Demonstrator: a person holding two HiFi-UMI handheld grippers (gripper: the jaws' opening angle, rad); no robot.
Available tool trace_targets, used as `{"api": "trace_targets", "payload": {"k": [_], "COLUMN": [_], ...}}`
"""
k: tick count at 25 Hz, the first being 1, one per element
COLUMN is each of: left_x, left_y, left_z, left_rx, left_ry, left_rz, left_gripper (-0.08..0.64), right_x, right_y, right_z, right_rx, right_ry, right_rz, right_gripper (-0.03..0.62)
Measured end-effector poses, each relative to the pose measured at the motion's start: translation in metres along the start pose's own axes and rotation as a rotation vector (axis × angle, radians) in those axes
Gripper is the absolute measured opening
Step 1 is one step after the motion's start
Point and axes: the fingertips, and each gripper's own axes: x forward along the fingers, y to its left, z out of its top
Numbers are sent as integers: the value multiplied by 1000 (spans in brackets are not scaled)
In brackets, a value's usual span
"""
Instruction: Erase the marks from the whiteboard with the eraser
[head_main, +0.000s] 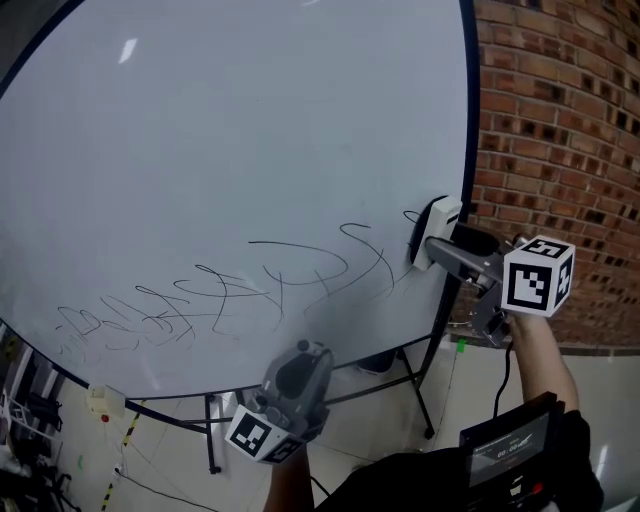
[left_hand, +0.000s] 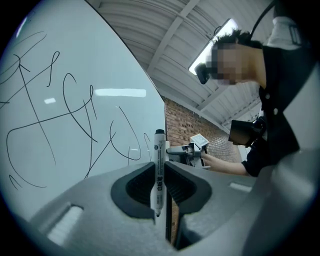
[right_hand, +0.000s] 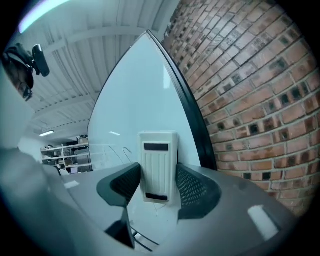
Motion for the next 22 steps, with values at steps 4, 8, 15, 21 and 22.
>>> {"api": "trace_targets", "payload": {"k": [4, 8, 15, 21, 22], "left_x": [-2, -1, 3, 10, 11], "left_y": [2, 2, 2, -1, -2], "left_z": [2, 4, -3, -6, -5], "left_rx": [-8, -13, -12, -14, -15], "left_ry": [-18, -20, 4, 10, 9], "left_rz": [4, 6, -6, -28, -30], "left_gripper": [57, 58, 58, 57, 57], "right_x": [-7, -10, -9, -2, -2], "right_y": [10, 12, -10, -40, -45], "right_z": [49, 61, 3, -105, -118], "right_rx": [-47, -63, -17, 99, 116], "right_ry": [-107, -145, -87, 71, 85], "right_rz": [5, 2, -33, -81, -83], "right_gripper": [232, 230, 229, 229, 230]}}
